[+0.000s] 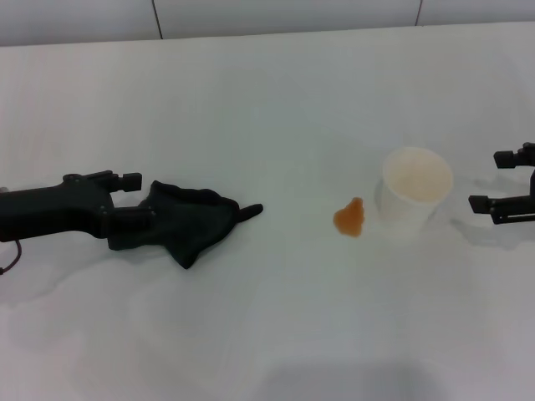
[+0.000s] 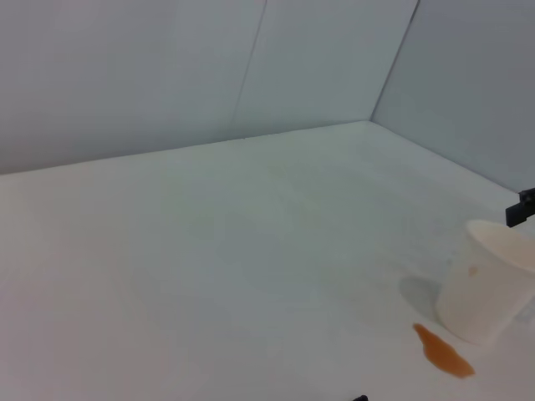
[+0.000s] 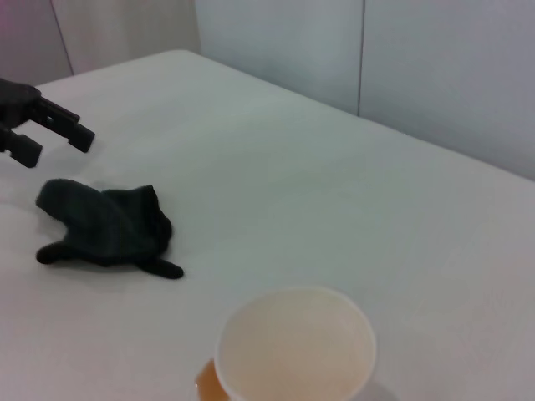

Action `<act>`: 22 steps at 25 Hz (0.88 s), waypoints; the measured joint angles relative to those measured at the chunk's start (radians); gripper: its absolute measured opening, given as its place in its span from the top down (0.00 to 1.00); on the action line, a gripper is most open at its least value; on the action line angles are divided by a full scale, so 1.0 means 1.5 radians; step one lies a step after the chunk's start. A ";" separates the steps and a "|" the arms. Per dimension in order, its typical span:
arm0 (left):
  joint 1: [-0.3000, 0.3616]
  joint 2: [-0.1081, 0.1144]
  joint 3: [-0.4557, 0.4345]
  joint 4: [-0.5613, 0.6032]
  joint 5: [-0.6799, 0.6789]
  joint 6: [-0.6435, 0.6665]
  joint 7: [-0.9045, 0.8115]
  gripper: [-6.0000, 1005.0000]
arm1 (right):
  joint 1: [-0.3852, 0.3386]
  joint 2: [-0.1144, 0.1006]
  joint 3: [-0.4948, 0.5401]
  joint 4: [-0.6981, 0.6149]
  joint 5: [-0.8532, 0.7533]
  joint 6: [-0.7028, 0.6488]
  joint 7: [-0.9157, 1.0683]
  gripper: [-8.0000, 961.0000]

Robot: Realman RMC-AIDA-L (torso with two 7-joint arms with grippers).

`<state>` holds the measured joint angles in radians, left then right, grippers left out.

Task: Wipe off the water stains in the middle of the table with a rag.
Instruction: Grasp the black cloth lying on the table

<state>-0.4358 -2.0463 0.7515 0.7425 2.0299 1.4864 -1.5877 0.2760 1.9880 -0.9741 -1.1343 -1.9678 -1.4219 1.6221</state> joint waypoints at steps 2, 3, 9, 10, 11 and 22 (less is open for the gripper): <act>-0.001 0.000 0.000 0.000 0.000 0.000 0.000 0.14 | 0.000 0.000 0.005 -0.011 0.003 -0.020 -0.002 0.09; -0.002 0.000 0.000 0.000 0.000 0.000 0.000 0.14 | 0.000 0.000 0.007 -0.016 0.004 -0.029 -0.003 0.09; -0.008 0.002 0.000 -0.001 0.000 -0.002 0.000 0.14 | 0.004 0.010 0.017 -0.068 0.011 -0.088 -0.009 0.09; -0.008 0.002 0.000 -0.001 0.000 -0.004 0.000 0.14 | 0.005 0.011 0.015 -0.076 0.016 -0.097 -0.010 0.09; -0.008 0.002 0.000 -0.001 0.000 -0.004 0.000 0.14 | 0.006 0.012 0.013 -0.080 0.021 -0.103 -0.011 0.09; -0.014 0.005 0.003 0.001 0.001 -0.004 -0.013 0.15 | 0.021 0.012 -0.058 -0.102 0.037 -0.115 -0.022 0.09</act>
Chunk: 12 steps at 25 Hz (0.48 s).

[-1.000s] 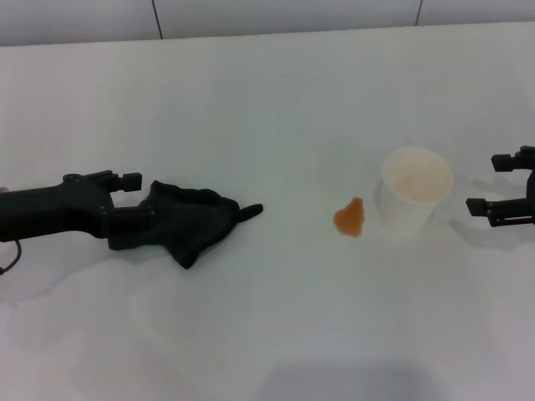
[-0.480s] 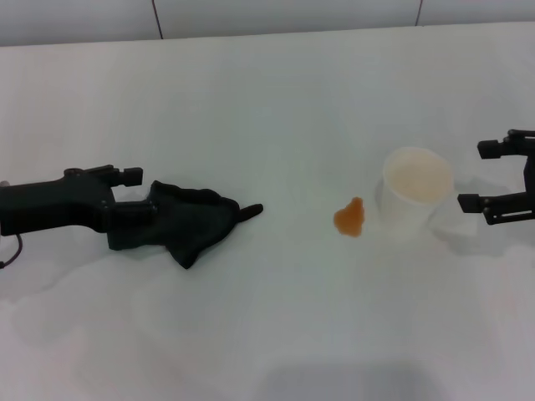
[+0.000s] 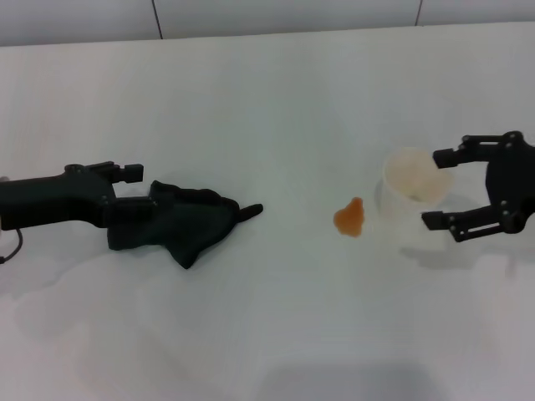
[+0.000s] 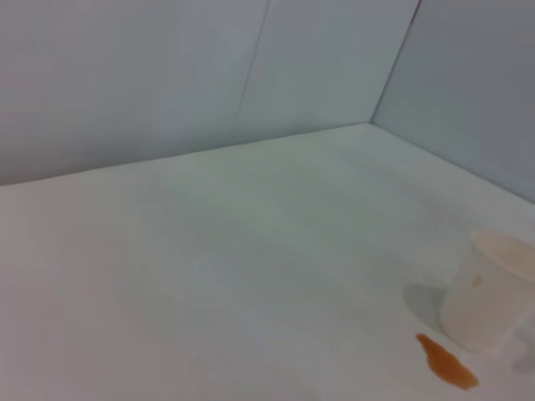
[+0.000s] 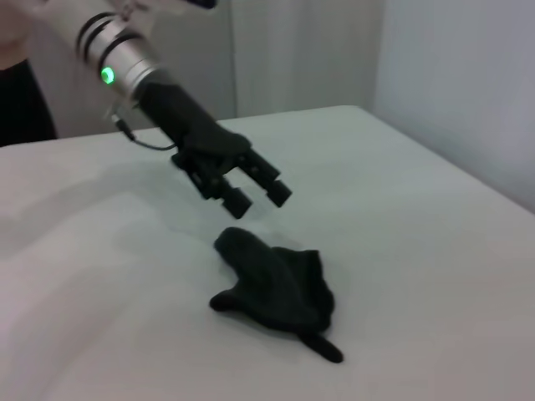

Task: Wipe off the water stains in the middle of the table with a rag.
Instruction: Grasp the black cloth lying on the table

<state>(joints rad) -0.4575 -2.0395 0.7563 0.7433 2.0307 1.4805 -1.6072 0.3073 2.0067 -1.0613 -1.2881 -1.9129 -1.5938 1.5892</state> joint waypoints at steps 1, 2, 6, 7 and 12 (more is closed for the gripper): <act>-0.001 0.001 0.000 0.001 0.000 0.000 -0.004 0.15 | 0.001 0.000 -0.003 0.000 0.000 0.001 -0.002 0.09; -0.001 0.002 0.001 0.001 0.000 0.001 -0.008 0.15 | 0.002 0.000 -0.007 0.001 -0.001 0.003 -0.005 0.09; -0.001 0.005 0.002 0.002 0.000 0.001 -0.013 0.15 | 0.002 0.000 -0.008 0.002 0.002 0.009 -0.009 0.09; 0.000 0.005 0.002 0.002 0.000 0.001 -0.013 0.15 | 0.003 0.000 -0.009 0.003 0.003 0.009 -0.009 0.09; 0.001 0.005 0.002 0.002 0.000 0.002 -0.013 0.15 | 0.003 0.000 -0.009 0.007 0.003 0.011 -0.009 0.09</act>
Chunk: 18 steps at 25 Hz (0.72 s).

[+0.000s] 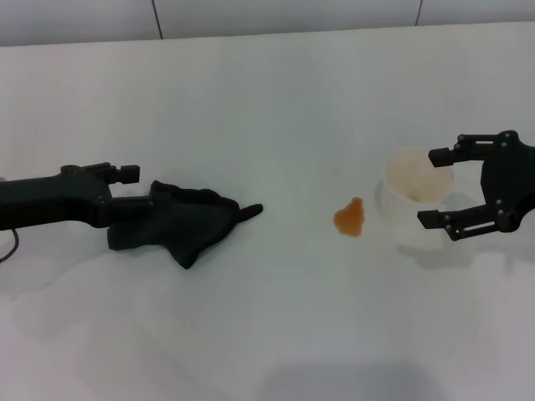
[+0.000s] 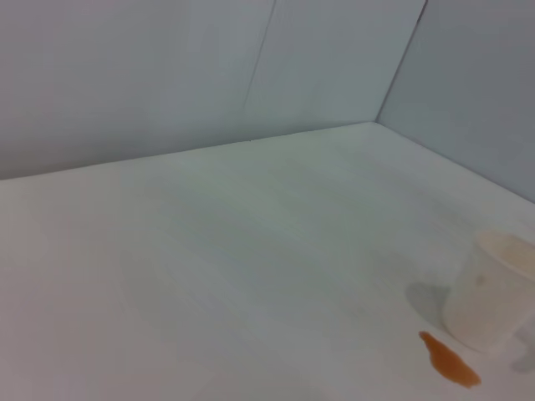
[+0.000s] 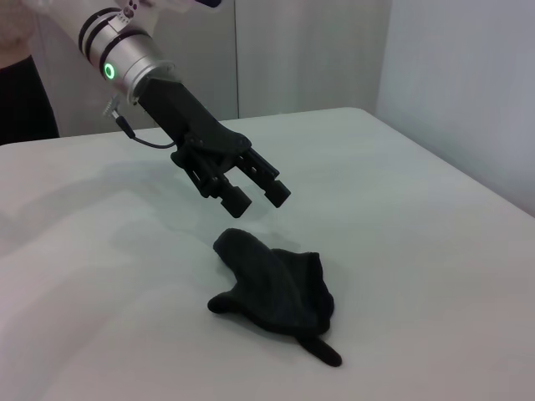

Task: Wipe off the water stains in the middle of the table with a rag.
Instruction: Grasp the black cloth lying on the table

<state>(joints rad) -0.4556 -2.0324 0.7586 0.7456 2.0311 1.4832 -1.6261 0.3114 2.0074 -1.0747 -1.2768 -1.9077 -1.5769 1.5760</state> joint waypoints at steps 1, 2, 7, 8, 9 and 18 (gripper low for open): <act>0.000 0.000 0.000 0.000 0.000 0.000 0.000 0.15 | 0.000 0.000 0.000 0.000 0.000 0.000 0.000 0.09; -0.001 0.000 0.000 0.000 0.000 0.001 0.000 0.15 | 0.000 0.000 0.000 0.001 0.000 0.001 0.000 0.09; -0.002 0.001 0.000 0.001 0.001 0.010 -0.002 0.15 | 0.000 0.000 0.000 0.001 0.001 0.001 0.000 0.09; -0.002 0.001 -0.001 0.004 0.001 0.015 -0.005 0.15 | 0.000 0.000 0.000 0.001 0.001 0.002 0.000 0.09; -0.002 0.002 -0.001 0.011 0.001 0.023 -0.011 0.15 | 0.000 0.000 0.000 0.001 0.002 0.003 0.000 0.09; -0.011 0.004 0.000 0.156 0.055 0.102 -0.172 0.15 | 0.002 0.000 -0.002 0.001 0.002 0.013 0.000 0.09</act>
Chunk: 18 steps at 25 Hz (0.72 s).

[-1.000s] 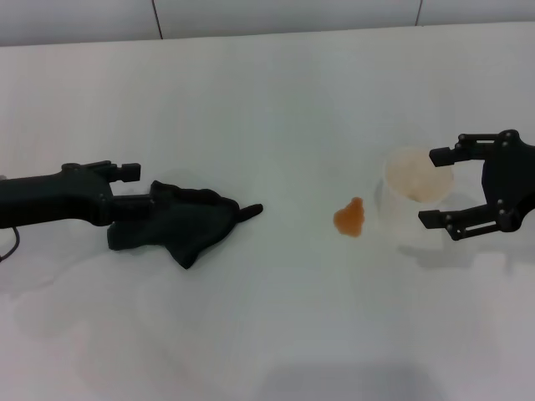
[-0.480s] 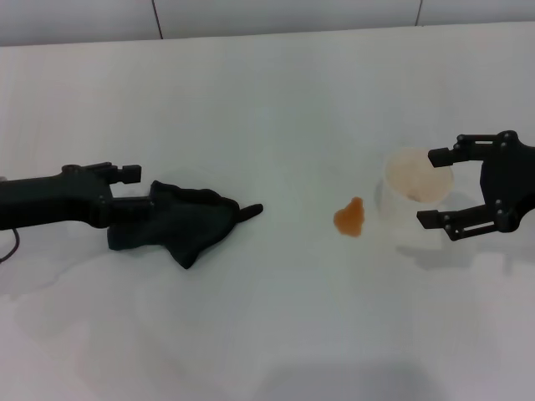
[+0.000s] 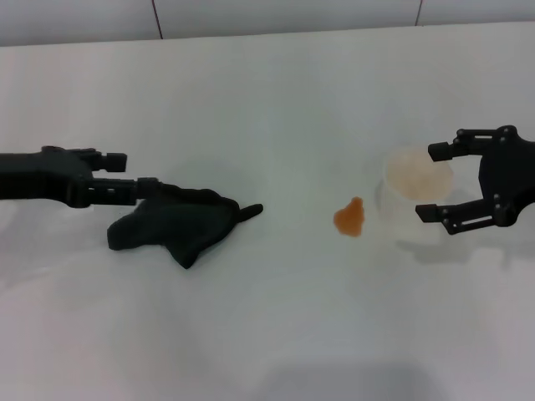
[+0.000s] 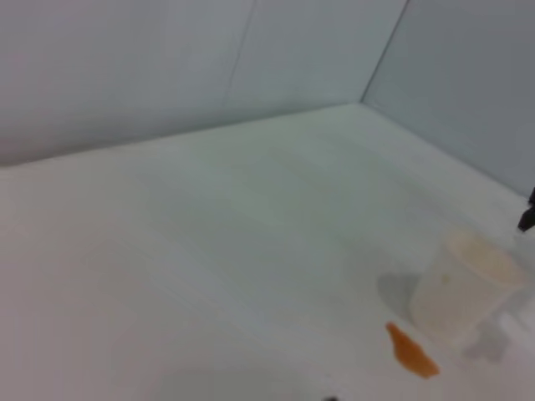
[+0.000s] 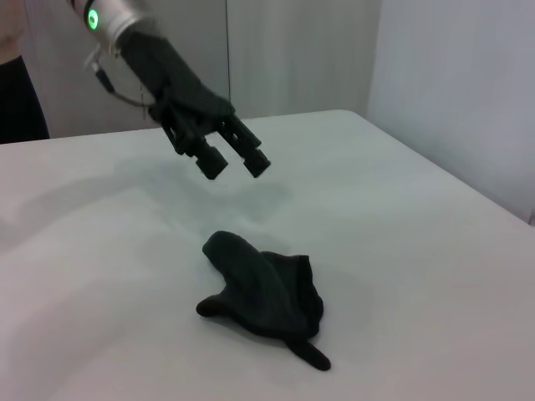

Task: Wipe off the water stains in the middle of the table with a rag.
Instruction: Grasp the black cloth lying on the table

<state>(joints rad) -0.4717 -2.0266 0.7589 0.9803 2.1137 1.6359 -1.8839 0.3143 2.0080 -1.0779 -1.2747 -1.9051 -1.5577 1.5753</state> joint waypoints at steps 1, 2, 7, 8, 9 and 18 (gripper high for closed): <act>-0.007 0.000 0.000 0.019 0.020 0.009 -0.027 0.15 | 0.001 0.000 -0.002 0.000 0.000 0.002 0.000 0.09; -0.016 0.001 0.000 0.036 0.039 0.019 -0.050 0.15 | 0.002 0.000 -0.004 0.000 0.000 0.004 0.000 0.09; -0.103 0.002 0.014 0.089 0.177 0.070 -0.141 0.15 | 0.004 0.001 -0.015 0.001 -0.001 0.016 0.000 0.09; -0.126 0.002 0.027 0.091 0.210 0.073 -0.157 0.15 | 0.005 0.001 -0.018 0.001 -0.001 0.019 0.000 0.09; -0.157 0.002 0.056 0.091 0.267 0.073 -0.171 0.15 | 0.005 0.001 -0.020 0.001 -0.001 0.022 0.000 0.09; -0.232 -0.026 0.172 0.091 0.396 0.047 -0.177 0.15 | 0.007 0.001 -0.072 0.004 -0.001 0.070 0.008 0.09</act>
<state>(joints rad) -0.8196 -2.0650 1.0172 1.1171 2.7080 1.7060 -2.1492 0.3250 2.0096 -1.1858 -1.2693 -1.9064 -1.4524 1.5872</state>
